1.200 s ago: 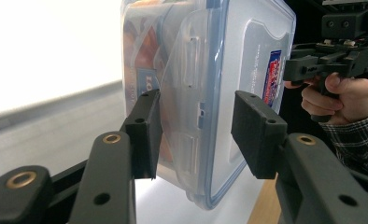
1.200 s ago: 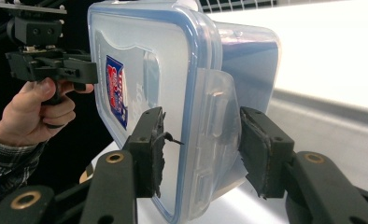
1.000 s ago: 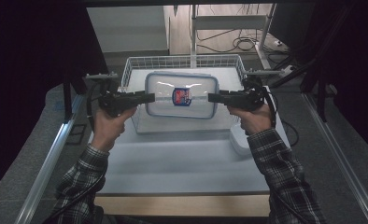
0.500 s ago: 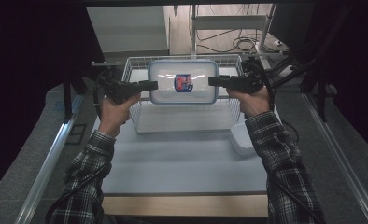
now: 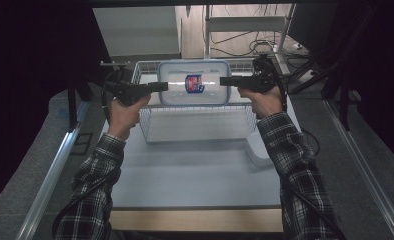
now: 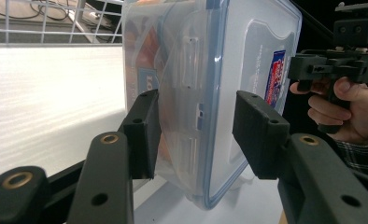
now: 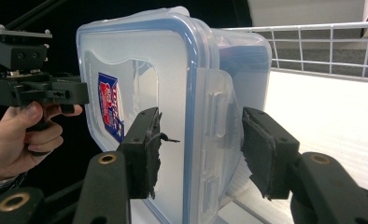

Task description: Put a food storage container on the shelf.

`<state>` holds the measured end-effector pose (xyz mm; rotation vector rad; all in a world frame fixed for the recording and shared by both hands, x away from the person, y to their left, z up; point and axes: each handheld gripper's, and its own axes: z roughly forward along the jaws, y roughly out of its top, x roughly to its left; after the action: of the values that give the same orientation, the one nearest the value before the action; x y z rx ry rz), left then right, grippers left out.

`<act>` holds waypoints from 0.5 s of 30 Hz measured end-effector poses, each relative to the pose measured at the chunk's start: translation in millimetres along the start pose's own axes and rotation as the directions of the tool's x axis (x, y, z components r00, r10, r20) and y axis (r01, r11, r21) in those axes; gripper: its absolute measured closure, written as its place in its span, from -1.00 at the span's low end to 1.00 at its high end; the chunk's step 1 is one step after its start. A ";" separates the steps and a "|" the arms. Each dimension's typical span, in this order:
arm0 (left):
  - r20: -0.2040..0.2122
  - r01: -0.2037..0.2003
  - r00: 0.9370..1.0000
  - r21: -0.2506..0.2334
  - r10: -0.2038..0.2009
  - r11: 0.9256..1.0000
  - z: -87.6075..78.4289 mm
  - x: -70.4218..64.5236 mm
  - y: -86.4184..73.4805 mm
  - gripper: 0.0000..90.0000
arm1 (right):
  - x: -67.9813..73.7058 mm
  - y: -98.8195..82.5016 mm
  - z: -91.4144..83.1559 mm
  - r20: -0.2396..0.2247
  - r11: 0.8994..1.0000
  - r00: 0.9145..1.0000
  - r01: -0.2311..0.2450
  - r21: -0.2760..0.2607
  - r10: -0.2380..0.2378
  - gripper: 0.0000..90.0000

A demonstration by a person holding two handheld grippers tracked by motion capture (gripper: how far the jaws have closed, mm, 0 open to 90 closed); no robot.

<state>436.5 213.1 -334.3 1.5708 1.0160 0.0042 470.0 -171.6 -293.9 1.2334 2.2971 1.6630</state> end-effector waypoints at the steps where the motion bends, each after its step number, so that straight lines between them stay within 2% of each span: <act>1: -0.001 -0.003 1.000 -0.001 0.003 1.000 0.3 0.4 0.3 0.15 | -0.2 0.4 0.6 0.001 1.000 1.000 0.005 0.000 -0.005 0.08; 9: -0.019 -0.001 1.000 -0.002 0.000 1.000 3.6 2.2 4.1 0.10 | -4.2 2.0 5.3 0.022 1.000 1.000 -0.003 -0.016 0.003 0.05; 10: -0.026 -0.004 1.000 -0.001 0.004 1.000 4.8 2.1 4.9 0.08 | -3.6 3.1 6.9 0.047 1.000 0.999 0.007 -0.018 -0.007 0.03; 11: -0.026 -0.004 1.000 -0.001 0.004 1.000 4.8 2.1 4.9 0.06 | -3.6 3.1 6.9 0.047 1.000 0.999 0.007 -0.018 -0.007 0.03; 12: -0.035 -0.001 0.999 0.003 0.001 1.000 7.0 2.0 5.4 0.02 | -2.7 4.2 9.5 0.080 1.000 0.997 0.020 -0.001 -0.020 0.09; 15: -0.047 0.012 0.999 0.015 -0.011 1.000 11.3 3.0 5.7 -0.09 | -1.7 3.5 14.3 0.101 0.999 0.994 0.034 0.021 -0.036 0.05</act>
<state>447.6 206.3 -334.6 1.5855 1.0637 0.0253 479.8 -161.1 -297.7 1.2440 2.2666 1.5332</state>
